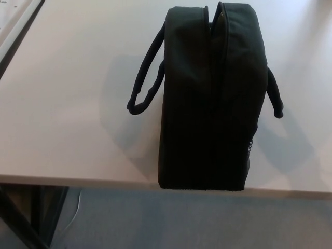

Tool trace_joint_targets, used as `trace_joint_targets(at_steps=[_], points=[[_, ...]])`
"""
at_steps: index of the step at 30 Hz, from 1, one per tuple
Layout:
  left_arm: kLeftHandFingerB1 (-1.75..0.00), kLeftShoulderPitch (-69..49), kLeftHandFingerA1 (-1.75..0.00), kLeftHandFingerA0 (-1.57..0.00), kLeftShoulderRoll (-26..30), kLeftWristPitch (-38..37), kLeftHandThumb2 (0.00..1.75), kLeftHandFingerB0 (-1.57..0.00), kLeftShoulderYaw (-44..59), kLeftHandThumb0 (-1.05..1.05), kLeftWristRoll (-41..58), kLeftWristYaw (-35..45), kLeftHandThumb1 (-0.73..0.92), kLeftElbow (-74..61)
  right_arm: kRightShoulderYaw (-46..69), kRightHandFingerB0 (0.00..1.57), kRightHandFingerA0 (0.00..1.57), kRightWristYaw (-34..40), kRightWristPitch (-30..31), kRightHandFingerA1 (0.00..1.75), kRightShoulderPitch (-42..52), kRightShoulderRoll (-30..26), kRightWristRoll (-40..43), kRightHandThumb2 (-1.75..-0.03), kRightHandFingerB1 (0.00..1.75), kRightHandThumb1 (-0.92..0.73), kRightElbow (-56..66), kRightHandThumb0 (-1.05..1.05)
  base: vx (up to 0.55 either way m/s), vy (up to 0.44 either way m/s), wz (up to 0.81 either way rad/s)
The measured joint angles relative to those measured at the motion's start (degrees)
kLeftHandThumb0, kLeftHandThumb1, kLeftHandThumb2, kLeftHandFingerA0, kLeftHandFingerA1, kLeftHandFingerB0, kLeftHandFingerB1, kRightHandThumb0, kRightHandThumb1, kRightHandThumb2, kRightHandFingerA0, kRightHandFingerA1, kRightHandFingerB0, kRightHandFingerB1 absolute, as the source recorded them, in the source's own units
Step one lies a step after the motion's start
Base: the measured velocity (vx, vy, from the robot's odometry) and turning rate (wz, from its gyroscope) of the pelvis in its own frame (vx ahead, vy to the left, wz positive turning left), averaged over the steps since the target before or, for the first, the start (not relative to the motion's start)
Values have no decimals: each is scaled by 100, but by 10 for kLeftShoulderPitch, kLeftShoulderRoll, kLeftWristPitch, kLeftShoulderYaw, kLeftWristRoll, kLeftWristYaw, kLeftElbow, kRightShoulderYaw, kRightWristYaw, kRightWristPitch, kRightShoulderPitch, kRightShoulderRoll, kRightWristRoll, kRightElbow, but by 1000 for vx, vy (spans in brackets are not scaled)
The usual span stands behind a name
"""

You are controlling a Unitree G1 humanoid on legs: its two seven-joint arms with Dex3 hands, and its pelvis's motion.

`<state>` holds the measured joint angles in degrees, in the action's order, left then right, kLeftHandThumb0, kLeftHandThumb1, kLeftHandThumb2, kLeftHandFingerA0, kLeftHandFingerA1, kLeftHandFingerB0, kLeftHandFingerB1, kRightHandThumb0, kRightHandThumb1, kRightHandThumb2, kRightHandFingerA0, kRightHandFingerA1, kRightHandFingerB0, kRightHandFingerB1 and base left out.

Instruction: A lunch bag is kept on the middle of the desk and the robot uses both its hands to grab the opening of the bag from the left and right and moves its hands away from each other to spread the bag open

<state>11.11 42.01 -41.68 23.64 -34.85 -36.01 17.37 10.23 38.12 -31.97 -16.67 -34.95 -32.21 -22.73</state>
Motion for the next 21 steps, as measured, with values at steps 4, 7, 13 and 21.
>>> trace_joint_targets(at_steps=[4,7,13,21], points=[[-46,96,-52,-25,27,-24,85,-4,-70,-7,-32,-20,38,44,-43,23,32,1,-1,42,-97,-28,-23,-68,37,-40,-51,-54,0,0,0],[-45,153,-53,-28,31,-38,82,-1,-126,-7,-56,-34,34,83,-79,27,35,-2,0,42,-157,-40,-41,-68,38,-41,-79,-54,0,0,0],[-48,246,-53,-25,30,-55,86,-5,-245,-4,-108,-65,36,145,-159,22,34,-12,2,42,-271,-42,-79,-69,37,-42,-145,-57,0,0,0],[-35,347,-33,-35,10,-61,59,-9,-385,-4,-177,-106,56,200,-264,27,32,-18,3,41,-401,-41,-127,-70,39,-41,-231,-58,0,0,0]])
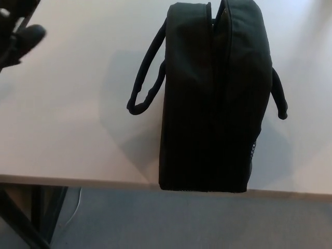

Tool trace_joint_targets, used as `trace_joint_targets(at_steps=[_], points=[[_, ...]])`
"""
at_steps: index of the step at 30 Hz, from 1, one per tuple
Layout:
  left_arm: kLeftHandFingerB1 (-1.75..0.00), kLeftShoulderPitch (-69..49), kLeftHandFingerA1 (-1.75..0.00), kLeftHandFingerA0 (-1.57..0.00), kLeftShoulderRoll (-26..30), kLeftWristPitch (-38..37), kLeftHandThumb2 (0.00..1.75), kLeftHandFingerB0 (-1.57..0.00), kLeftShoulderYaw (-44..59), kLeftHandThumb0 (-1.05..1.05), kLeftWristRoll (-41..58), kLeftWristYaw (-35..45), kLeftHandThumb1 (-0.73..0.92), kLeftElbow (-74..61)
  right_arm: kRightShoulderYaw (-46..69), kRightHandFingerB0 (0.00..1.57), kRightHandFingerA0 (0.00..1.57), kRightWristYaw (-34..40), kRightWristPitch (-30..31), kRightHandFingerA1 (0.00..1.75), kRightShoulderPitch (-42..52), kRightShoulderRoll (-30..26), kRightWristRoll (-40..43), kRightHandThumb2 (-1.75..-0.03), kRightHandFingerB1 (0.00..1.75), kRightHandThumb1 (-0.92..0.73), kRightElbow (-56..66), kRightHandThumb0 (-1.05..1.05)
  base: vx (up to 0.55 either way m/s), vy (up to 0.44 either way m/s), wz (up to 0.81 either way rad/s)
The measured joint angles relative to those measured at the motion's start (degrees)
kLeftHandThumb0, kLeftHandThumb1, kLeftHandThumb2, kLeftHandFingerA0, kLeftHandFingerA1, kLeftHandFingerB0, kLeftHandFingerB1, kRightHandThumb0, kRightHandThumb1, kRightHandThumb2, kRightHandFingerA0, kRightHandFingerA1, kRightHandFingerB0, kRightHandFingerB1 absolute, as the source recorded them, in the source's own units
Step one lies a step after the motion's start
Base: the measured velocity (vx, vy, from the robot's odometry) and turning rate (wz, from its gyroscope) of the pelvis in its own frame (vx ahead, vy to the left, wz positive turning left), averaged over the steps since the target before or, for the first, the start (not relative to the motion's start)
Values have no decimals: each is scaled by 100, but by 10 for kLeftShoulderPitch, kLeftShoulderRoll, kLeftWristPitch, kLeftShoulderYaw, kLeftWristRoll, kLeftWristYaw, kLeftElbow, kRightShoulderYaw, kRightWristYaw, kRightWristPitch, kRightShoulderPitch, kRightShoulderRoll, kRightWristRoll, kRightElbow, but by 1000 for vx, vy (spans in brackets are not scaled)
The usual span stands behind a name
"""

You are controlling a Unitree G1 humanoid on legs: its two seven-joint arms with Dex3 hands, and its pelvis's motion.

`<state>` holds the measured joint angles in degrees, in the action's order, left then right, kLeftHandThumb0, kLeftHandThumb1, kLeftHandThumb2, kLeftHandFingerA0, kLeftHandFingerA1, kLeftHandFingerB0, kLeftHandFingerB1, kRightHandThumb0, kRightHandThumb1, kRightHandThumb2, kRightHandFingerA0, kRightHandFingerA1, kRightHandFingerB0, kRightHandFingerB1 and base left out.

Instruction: A lunch bag is kept on the middle of the desk and the robot uses both its hands to grab the opening of the bag from the left and right and moves its hands away from each other to spread the bag open

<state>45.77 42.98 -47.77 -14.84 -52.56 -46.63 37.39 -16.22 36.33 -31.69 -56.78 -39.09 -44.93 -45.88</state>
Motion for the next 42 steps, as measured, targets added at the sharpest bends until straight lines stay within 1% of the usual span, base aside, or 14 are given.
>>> trace_joint_targets(at_steps=[3,11,14,23,28,29,30,31,34,35,38,40,41,42], points=[[-25,42,-34,-36,-20,-1,58,-6,-61,-8,-29,-22,52,24,-41,27,32,-6,1,42,-48,8,-18,-70,39,-41,-25,-58,0,0,0],[-36,116,-35,-38,-60,-6,60,-6,-194,-4,-101,-83,52,50,-124,34,40,-17,2,36,-144,44,-56,-55,32,-47,-78,-46,0,0,0],[-31,135,-34,-39,-76,-8,58,-5,-237,-10,-123,-109,54,56,-149,29,37,-19,2,43,-171,60,-68,-67,39,-41,-97,-52,0,0,0],[-20,171,-36,-35,-133,-8,63,-6,-333,-8,-183,-192,54,64,-218,26,35,-20,8,43,-209,111,-99,-70,39,-43,-136,-55,0,0,0],[-34,182,-36,-41,-157,-8,60,-6,-369,-8,-207,-235,53,68,-255,18,31,-19,17,43,-212,136,-118,-75,39,-46,-148,-59,0,0,0],[-46,186,-54,-30,-163,-7,85,0,-379,-7,-214,-248,34,69,-266,19,34,-18,18,44,-212,143,-125,-74,38,-45,-148,-59,0,0,0],[-46,189,-54,-30,-167,-7,85,0,-387,-7,-220,-259,34,71,-276,19,34,-16,19,44,-212,146,-132,-74,38,-45,-147,-59,0,0,0],[-34,190,-34,-42,-168,-6,56,-6,-392,-8,-224,-267,55,73,-284,18,32,-14,20,43,-212,146,-137,-73,38,-46,-146,-55,0,0,0],[-35,190,-33,-42,-170,-3,56,-11,-403,-7,-231,-282,55,79,-302,16,29,-7,21,42,-210,143,-150,-73,37,-46,-139,-54,0,0,0],[-35,190,-35,-41,-170,-3,58,-11,-406,-6,-232,-286,54,80,-308,29,40,-5,20,34,-207,140,-155,-57,30,-54,-134,-46,0,0,0],[-34,188,-35,-42,-169,-2,58,-13,-410,-8,-236,-294,54,81,-314,23,32,-2,16,42,-197,125,-161,-70,38,-44,-119,-53,0,0,0],[-34,188,-36,-40,-169,-1,60,-12,-414,-6,-238,-303,54,83,-318,29,40,2,10,35,-191,110,-166,-56,30,-51,-110,-46,0,0,0],[-49,187,-54,-27,-168,0,88,-7,-416,-5,-239,-308,35,85,-320,27,42,5,6,35,-188,101,-169,-57,30,-53,-105,-46,0,0,0],[-49,187,-54,-27,-168,1,88,-7,-418,-5,-240,-311,35,86,-321,27,42,7,3,35,-187,94,-172,-57,30,-53,-101,-46,0,0,0]])
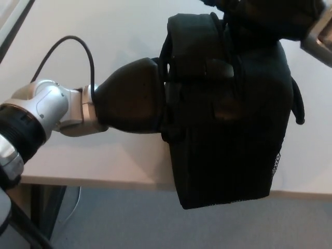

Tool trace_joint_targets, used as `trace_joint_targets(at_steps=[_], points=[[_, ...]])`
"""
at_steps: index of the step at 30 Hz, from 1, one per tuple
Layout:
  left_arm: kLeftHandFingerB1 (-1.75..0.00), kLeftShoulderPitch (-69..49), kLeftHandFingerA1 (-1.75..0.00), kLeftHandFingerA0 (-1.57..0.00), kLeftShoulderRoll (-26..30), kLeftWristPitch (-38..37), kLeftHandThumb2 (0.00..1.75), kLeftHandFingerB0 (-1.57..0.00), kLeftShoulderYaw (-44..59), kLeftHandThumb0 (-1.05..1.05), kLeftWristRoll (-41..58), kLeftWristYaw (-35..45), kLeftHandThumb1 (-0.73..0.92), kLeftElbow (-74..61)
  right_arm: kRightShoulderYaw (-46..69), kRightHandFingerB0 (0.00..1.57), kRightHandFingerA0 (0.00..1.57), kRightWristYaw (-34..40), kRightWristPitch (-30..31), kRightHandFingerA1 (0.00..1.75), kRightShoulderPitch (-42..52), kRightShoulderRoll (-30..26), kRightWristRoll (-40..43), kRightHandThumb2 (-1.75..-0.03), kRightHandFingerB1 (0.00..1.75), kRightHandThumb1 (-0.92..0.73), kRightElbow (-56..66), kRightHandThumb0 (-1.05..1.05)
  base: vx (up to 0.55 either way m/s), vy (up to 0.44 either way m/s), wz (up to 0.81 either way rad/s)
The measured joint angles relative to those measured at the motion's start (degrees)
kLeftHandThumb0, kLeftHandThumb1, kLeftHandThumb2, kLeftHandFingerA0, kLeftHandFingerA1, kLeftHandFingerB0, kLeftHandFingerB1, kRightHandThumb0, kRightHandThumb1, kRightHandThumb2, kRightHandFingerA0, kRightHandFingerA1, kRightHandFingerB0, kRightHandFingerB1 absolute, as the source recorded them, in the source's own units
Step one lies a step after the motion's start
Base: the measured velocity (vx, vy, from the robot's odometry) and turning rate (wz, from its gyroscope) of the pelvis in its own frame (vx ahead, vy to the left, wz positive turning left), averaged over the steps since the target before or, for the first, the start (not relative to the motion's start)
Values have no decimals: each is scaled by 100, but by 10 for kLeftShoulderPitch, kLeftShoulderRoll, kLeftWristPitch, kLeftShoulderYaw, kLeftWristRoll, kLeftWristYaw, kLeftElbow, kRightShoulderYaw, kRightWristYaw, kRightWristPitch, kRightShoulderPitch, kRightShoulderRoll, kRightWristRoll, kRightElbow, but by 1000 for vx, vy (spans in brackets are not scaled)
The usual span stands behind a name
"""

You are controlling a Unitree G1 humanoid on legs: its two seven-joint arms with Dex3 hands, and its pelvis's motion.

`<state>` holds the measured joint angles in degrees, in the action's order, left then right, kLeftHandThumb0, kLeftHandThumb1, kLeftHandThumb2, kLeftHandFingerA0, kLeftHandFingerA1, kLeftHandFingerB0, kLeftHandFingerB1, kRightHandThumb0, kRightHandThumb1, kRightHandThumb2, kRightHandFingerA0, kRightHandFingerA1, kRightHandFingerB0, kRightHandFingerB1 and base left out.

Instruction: A lunch bag is kept on the middle of the desk and the robot uses both its hands to grab the opening of the bag from the left and right and moves its hands away from each other to spread the bag open

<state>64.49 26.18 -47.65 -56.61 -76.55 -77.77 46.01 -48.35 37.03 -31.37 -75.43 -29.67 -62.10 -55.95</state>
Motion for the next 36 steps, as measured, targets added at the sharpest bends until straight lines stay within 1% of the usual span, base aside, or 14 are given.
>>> trace_joint_targets(at_steps=[1,2,7,8,16,23,26,27,29,30,31,32,33,36], points=[[-33,0,-35,-40,0,1,58,-15,-2,-6,-1,-2,53,1,-1,29,44,2,-2,35,1,-7,-3,-56,30,-53,5,-47,0,0,0],[-33,-1,-35,-43,1,2,57,-18,-3,-9,-2,-5,54,2,-2,29,41,4,-5,34,3,-14,-6,-56,30,-51,9,-47,0,0,0],[-32,-4,-35,-42,8,5,57,-16,-9,-7,-5,-13,53,4,14,26,36,4,-21,43,4,-72,-11,-69,39,-43,48,-53,0,0,0],[-48,-5,-55,-30,9,5,85,-7,-9,-7,-6,-13,35,4,19,23,33,3,-23,42,3,-82,-11,-70,38,-45,53,-50,0,0,0],[-48,-11,-56,-31,14,5,85,-8,-9,-6,-8,-14,35,4,77,25,35,-19,-62,44,-11,-158,-5,-71,39,-44,75,-54,0,0,0],[-32,-14,-35,-39,13,6,59,-9,-10,-1,-9,-20,55,10,103,28,41,-14,-78,34,-19,-178,-7,-59,30,-60,71,-46,0,0,0],[-33,-14,-35,-36,10,6,61,-6,-10,-1,-10,-25,55,15,111,27,38,-13,-83,44,-17,-181,-7,-71,40,-43,74,-54,0,0,0],[-48,-14,-52,-22,9,6,89,-2,-11,-1,-11,-26,37,16,113,27,38,-11,-84,43,-15,-182,-7,-70,39,-43,76,-53,0,0,0],[-47,-14,-52,-21,9,6,89,-1,-11,-3,-11,-27,38,18,115,28,39,-10,-87,44,-7,-182,-7,-70,40,-44,83,-52,0,0,0],[-33,-14,-34,-37,8,6,59,-7,-11,-4,-11,-27,57,18,116,25,38,-11,-90,44,3,-182,-7,-70,39,-44,89,-52,0,0,0],[-33,-14,-34,-37,8,5,59,-7,-11,-4,-11,-27,57,18,116,25,38,-11,-92,44,10,-182,-7,-70,39,-44,93,-52,0,0,0],[-48,-14,-52,-23,8,5,88,-2,-11,-4,-11,-27,38,19,116,27,38,-11,-94,44,15,-182,-7,-70,40,-44,95,-52,0,0,0],[-34,-14,-34,-38,8,5,58,-10,-11,-6,-11,-27,56,20,117,27,38,-12,-95,44,21,-181,-7,-70,40,-44,99,-51,0,0,0],[-33,-14,-33,-36,5,5,58,-10,-11,-8,-11,-28,56,23,121,28,42,-15,-95,35,38,-177,-7,-57,30,-53,115,-45,0,0,0]])
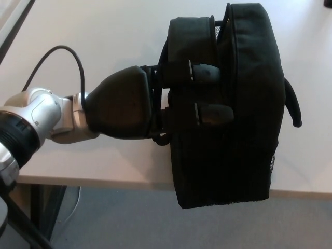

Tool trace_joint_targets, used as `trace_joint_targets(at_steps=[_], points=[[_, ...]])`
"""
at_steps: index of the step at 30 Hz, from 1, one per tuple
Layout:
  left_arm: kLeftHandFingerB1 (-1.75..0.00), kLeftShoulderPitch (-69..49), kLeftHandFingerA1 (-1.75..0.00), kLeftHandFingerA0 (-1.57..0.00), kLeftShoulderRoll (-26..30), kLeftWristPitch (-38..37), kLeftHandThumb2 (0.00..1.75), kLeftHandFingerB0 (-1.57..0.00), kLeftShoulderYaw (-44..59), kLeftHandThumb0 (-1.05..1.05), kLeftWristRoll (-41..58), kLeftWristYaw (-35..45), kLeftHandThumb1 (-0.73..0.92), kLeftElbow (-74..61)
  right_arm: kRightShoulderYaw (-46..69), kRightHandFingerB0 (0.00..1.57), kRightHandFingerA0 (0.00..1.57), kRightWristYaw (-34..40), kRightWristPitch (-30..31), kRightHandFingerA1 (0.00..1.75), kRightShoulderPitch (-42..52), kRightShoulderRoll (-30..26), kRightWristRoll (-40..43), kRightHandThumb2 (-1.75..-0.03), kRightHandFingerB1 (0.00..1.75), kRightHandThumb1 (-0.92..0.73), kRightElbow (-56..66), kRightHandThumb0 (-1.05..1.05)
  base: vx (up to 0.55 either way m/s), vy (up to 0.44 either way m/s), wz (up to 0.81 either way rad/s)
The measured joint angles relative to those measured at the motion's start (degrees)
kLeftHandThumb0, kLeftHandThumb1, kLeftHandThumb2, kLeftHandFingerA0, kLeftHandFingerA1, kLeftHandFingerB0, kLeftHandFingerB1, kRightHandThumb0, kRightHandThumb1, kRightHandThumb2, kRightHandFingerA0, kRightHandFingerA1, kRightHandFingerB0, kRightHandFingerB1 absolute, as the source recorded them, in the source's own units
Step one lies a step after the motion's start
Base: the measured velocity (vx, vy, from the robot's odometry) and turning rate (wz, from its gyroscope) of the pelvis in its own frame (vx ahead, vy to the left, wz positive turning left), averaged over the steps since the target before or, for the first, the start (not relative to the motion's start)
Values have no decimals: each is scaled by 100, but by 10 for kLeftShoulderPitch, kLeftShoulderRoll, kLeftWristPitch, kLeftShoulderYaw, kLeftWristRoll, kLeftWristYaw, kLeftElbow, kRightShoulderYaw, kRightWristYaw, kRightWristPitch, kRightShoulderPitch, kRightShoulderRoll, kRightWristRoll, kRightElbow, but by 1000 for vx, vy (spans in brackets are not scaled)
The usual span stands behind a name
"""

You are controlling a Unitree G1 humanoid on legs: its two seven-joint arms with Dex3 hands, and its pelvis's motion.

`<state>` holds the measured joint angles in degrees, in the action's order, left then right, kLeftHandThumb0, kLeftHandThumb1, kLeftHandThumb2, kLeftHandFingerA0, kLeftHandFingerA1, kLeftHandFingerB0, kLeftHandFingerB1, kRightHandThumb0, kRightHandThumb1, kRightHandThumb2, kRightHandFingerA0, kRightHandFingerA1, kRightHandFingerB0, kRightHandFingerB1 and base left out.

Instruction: A lunch bag is kept on the middle of the desk and the robot uses both its hands to grab the opening of the bag from the left and right and moves its hands away from each other to spread the bag open

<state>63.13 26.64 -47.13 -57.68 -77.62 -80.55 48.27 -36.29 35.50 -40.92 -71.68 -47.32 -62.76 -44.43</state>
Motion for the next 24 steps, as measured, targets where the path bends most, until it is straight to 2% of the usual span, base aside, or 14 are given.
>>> trace_joint_targets(at_steps=[2,3,4,5,7,8,9,10,12,13,16,18,19,24], points=[[-33,0,-33,-36,0,0,58,-11,-1,-7,0,0,55,1,3,28,41,-4,0,34,12,4,0,-58,31,-54,14,-43,0,0,0],[-48,0,-53,-25,0,0,86,-4,-1,-7,0,0,36,1,4,31,43,-5,0,35,15,6,0,-57,31,-55,18,-43,0,0,0],[-48,0,-53,-25,0,0,86,-4,-2,-7,0,0,36,1,5,31,43,-7,0,35,18,8,0,-57,31,-55,21,-43,0,0,0],[-33,1,-34,-37,0,0,59,-11,-3,-5,0,-1,55,2,6,26,37,-9,0,44,22,12,0,-71,40,-45,23,-51,0,0,0],[-32,2,-34,-36,0,0,59,-9,-4,-5,-1,-3,55,4,7,27,38,-13,-1,44,27,19,1,-71,40,-45,24,-51,0,0,0],[-47,2,-52,-22,0,0,88,-1,-4,-3,-2,-3,37,5,7,27,39,-14,-1,45,29,21,1,-72,40,-46,24,-52,0,0,0],[-47,3,-52,-22,0,0,88,-1,-4,-3,-3,-4,37,5,7,31,43,-18,-2,35,36,23,1,-57,31,-55,26,-44,0,0,0],[-47,4,-52,-22,0,0,88,-2,-5,-2,-3,-4,37,6,7,28,39,-19,-2,44,39,25,0,-71,40,-45,27,-52,0,0,0],[-48,5,-52,-23,0,0,88,-3,-5,-3,-3,-4,37,8,7,29,40,-19,-2,44,42,28,-1,-69,40,-43,31,-49,0,0,0],[-33,5,-34,-38,0,0,58,-10,-5,-4,-4,-4,54,9,7,29,38,-19,-2,43,43,30,-1,-67,39,-42,32,-48,0,0,0],[-33,6,-34,-37,0,0,58,-12,-6,-5,-4,-6,55,10,7,28,37,-19,-3,43,47,41,-2,-68,39,-42,30,-49,0,0,0],[-33,6,-34,-36,0,0,59,-13,-7,-6,-4,-7,56,10,5,26,41,-18,-4,35,48,48,-4,-55,30,-49,30,-41,0,0,0],[-33,6,-34,-36,0,0,59,-14,-7,-5,-4,-7,55,10,4,18,31,-18,-4,41,48,51,-5,-68,37,-43,29,-49,0,0,0],[-33,6,-35,-40,0,0,58,-16,-10,-7,-4,-10,56,9,-2,26,41,-27,-4,35,50,63,-7,-56,30,-52,34,-41,0,0,0]])
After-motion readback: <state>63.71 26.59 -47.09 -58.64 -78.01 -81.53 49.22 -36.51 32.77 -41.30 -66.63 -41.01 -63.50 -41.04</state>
